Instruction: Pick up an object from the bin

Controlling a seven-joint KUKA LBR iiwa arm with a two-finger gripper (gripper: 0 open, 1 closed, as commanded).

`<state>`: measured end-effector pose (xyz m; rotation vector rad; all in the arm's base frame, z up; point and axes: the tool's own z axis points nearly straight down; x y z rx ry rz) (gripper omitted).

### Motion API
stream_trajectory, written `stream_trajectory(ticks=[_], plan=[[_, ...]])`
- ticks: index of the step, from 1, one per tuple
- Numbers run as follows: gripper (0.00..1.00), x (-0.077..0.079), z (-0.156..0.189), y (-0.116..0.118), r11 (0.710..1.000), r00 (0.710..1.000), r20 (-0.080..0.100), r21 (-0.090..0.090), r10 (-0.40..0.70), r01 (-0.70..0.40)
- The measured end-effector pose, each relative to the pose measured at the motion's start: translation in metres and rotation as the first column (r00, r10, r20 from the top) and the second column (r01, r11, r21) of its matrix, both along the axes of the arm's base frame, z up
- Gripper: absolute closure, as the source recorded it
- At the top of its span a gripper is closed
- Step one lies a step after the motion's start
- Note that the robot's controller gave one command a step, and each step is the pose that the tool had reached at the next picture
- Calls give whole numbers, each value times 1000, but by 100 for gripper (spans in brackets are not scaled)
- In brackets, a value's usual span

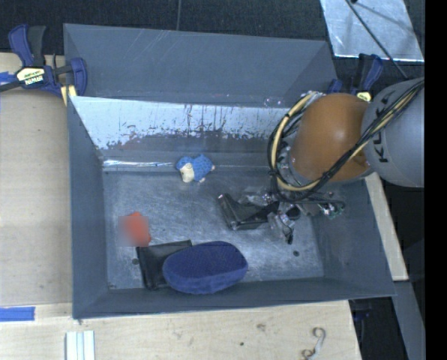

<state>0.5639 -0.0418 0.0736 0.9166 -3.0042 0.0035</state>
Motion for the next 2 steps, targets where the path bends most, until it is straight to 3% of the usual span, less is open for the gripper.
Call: stream_trajectory(ticks=[1, 2], plan=[[100, 59, -1, -16, 998, 998, 0, 5, -57, 57], [100, 61, 118, -49, 1000, 1000, 14, 0, -28, 28]])
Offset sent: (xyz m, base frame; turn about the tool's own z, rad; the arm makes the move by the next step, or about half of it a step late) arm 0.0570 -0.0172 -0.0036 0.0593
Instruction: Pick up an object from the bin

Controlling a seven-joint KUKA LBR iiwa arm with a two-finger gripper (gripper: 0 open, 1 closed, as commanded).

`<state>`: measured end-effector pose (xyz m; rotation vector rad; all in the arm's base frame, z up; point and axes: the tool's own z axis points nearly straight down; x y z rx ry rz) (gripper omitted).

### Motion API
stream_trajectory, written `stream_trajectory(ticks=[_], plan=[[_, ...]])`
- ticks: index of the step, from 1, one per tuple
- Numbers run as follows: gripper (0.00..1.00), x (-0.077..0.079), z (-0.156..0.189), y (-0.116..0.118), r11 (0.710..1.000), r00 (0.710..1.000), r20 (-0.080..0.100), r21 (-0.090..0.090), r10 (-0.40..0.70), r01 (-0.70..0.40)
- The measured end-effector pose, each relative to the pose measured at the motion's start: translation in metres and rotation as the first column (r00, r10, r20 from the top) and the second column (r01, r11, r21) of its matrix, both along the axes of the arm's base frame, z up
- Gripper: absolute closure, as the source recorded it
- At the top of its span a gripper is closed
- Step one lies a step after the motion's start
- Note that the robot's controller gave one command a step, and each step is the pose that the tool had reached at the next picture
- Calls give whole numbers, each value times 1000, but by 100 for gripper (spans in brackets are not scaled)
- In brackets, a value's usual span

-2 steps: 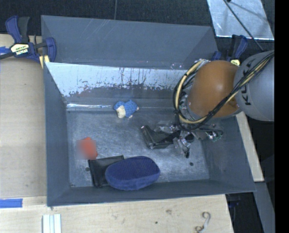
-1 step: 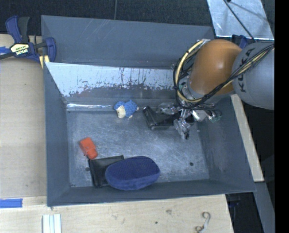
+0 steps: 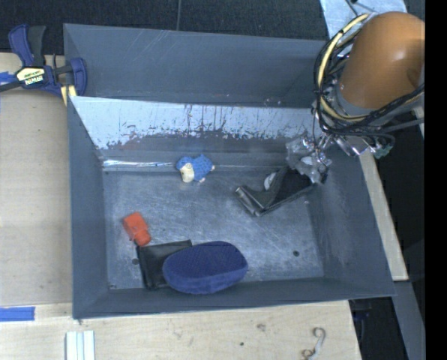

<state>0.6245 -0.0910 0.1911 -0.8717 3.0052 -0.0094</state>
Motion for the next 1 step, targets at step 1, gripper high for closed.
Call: stream_trajectory(ticks=[1], plan=[[0, -2, -6, 2, 1000, 1000, -10, 3, 0, 0]])
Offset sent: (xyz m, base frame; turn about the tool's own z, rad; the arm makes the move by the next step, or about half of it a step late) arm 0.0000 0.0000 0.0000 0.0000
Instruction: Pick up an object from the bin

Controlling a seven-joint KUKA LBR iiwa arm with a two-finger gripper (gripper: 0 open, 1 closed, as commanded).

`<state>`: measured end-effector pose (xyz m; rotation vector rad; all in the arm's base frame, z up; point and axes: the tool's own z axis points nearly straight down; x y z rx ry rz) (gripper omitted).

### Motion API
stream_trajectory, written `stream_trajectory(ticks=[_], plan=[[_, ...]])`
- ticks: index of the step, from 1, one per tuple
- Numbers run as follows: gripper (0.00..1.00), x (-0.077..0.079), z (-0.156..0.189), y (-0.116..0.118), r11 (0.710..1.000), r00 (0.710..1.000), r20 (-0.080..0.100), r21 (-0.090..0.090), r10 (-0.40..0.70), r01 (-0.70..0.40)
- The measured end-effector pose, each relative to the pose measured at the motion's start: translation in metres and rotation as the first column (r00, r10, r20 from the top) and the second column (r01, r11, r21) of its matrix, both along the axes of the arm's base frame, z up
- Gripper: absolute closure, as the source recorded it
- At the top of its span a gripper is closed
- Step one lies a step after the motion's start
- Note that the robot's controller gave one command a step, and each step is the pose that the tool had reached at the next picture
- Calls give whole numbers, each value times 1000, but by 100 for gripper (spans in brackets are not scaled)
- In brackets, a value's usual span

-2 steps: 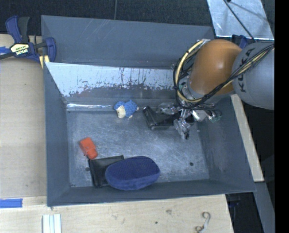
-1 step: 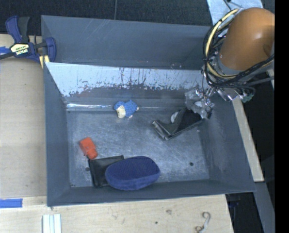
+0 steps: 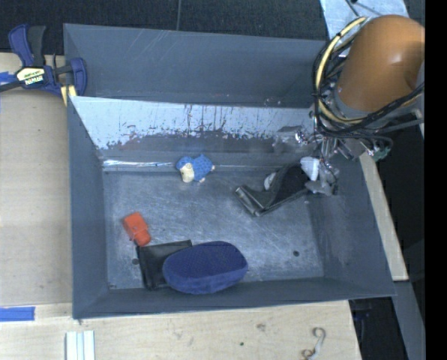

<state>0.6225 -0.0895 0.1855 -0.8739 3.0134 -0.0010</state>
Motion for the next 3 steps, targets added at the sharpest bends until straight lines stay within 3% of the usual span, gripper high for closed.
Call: stream_trajectory(ticks=[1, 2, 3], plan=[[0, -11, -103, -2, 993, 993, -8, 2, 121, -121], [100, -8, -98, 1, 993, 993, -1, 6, 120, -120], [100, -29, 19, -4, 982, 982, -1, -2, 186, -186]])
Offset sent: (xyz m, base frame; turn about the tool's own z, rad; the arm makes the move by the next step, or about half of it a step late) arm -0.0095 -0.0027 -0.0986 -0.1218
